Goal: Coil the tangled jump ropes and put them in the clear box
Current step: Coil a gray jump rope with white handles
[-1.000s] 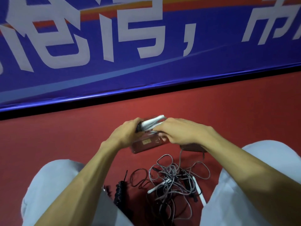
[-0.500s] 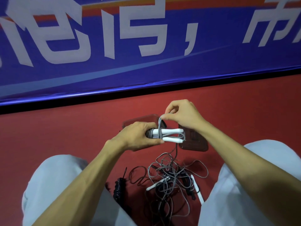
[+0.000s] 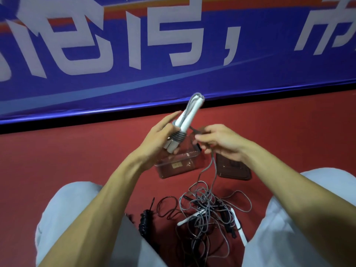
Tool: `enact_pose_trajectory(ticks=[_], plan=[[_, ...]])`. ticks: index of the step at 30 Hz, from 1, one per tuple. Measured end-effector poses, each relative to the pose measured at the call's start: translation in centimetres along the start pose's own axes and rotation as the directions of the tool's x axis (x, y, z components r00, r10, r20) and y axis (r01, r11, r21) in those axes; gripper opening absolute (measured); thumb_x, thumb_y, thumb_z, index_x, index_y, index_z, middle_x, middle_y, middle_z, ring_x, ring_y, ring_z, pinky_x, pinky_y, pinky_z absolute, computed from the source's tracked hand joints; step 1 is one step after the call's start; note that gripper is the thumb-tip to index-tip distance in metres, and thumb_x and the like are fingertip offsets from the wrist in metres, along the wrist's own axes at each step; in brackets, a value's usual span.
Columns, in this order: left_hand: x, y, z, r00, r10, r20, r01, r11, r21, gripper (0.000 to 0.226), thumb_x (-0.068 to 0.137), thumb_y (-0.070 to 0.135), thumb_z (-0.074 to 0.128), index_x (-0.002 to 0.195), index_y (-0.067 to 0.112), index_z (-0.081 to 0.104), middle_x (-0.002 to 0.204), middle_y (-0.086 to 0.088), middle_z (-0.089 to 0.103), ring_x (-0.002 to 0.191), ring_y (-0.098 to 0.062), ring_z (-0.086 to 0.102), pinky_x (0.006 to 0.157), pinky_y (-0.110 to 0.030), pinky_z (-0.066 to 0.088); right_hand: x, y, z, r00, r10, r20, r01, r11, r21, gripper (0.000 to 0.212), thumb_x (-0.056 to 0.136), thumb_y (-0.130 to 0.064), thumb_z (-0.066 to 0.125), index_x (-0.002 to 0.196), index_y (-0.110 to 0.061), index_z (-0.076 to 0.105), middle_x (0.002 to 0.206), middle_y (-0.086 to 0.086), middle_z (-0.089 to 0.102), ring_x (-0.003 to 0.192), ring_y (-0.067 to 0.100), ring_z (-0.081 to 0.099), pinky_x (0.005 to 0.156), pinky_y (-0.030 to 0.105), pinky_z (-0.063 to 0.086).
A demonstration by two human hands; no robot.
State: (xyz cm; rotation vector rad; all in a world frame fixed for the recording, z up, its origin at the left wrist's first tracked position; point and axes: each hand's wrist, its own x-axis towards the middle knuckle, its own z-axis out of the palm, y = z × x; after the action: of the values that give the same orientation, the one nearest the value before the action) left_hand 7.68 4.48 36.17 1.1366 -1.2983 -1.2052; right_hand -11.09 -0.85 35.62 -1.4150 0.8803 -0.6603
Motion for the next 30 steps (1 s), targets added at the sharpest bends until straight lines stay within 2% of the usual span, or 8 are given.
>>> enact_pose_trajectory(ticks=[4,8,10,13,17,22,27,30], plan=[[0.0,0.2,0.1,0.998,-0.046,-0.043,0.043,0.997,-0.060,0.028,0.093,0.011,0.043,0.107,0.022,0.065,0.065,-0.009,0.056,0.052,-0.022,0.048,0.052,-0.027,0.034,-0.1,0.9,0.1,0.988,0.052,0.142,0.011,0.911,-0.413,0.018,0.091,0.010,0.054,0.085,-0.007,0.053,0.074,0.011,0.064,0.061,0.015,0.062,0.059,0.024,0.054],[0.4,-0.6,0.0,0.993,-0.060,-0.097,0.063,0.998,0.029,0.014,0.095,0.013,0.048,0.099,0.015,0.062,0.066,-0.008,0.053,0.048,-0.020,0.048,0.047,-0.028,0.039,0.2,1.3,-0.5,0.992,0.111,0.065,-0.032,0.700,-0.713,0.024,0.089,0.010,0.046,0.084,-0.013,0.049,0.077,0.008,0.067,0.069,0.021,0.065,0.065,0.031,0.054],[0.8,-1.3,-0.1,0.990,-0.059,-0.125,0.075,0.989,0.127,0.013,0.095,0.015,0.053,0.102,0.014,0.064,0.069,-0.004,0.054,0.053,-0.021,0.050,0.050,-0.039,0.051,0.2,1.1,-0.6,0.995,0.089,0.036,-0.027,0.616,-0.787,0.023,0.089,0.007,0.043,0.090,-0.014,0.053,0.082,0.006,0.071,0.073,0.018,0.070,0.073,0.030,0.055],[1.2,-2.4,-0.8,0.988,-0.024,-0.150,0.073,0.943,0.326,0.019,0.095,0.020,0.058,0.111,0.012,0.063,0.079,-0.004,0.059,0.064,-0.023,0.054,0.065,-0.058,0.057,0.0,0.8,-0.6,0.998,0.055,0.033,-0.004,0.571,-0.821,0.023,0.087,0.001,0.043,0.097,-0.015,0.056,0.077,-0.002,0.072,0.069,0.011,0.070,0.069,0.022,0.053],[1.5,-3.6,-1.4,0.988,0.077,-0.132,0.037,0.715,0.698,0.025,0.094,0.028,0.062,0.114,0.017,0.050,0.080,0.006,0.057,0.064,-0.009,0.051,0.061,-0.031,0.041,-0.4,0.1,0.1,0.989,-0.075,0.128,0.148,0.423,-0.894,0.011,0.088,-0.013,0.057,0.085,-0.023,0.053,0.069,-0.010,0.058,0.068,0.014,0.056,0.062,0.025,0.039],[1.4,-3.7,-1.8,0.996,0.071,-0.055,0.002,0.594,0.804,0.026,0.093,0.023,0.063,0.111,0.015,0.046,0.084,-0.002,0.057,0.071,-0.024,0.054,0.065,-0.037,0.045,-0.8,0.5,0.6,0.936,-0.201,0.288,0.332,0.240,-0.912,0.010,0.092,-0.015,0.051,0.082,-0.017,0.050,0.085,0.001,0.060,0.084,0.028,0.058,0.075,0.044,0.048],[1.3,-3.9,-1.6,0.998,0.016,0.064,-0.065,0.432,0.900,0.026,0.086,0.021,0.063,0.108,0.014,0.052,0.091,-0.006,0.059,0.076,-0.029,0.055,0.066,-0.041,0.045,-1.5,0.5,0.8,0.871,-0.306,0.385,0.408,0.012,-0.913,0.030,0.088,-0.003,0.049,0.107,-0.024,0.058,0.106,0.000,0.063,0.098,0.027,0.060,0.073,0.044,0.050],[1.2,-3.7,-1.4,0.983,-0.002,0.184,-0.170,0.375,0.911,0.033,0.080,0.028,0.066,0.109,0.016,0.053,0.097,-0.004,0.060,0.082,-0.025,0.054,0.071,-0.041,0.046,-1.5,0.0,0.8,0.835,-0.449,0.318,0.389,0.073,-0.918,0.020,0.091,-0.011,0.057,0.106,-0.021,0.065,0.100,-0.004,0.062,0.093,0.022,0.060,0.072,0.041,0.050]])
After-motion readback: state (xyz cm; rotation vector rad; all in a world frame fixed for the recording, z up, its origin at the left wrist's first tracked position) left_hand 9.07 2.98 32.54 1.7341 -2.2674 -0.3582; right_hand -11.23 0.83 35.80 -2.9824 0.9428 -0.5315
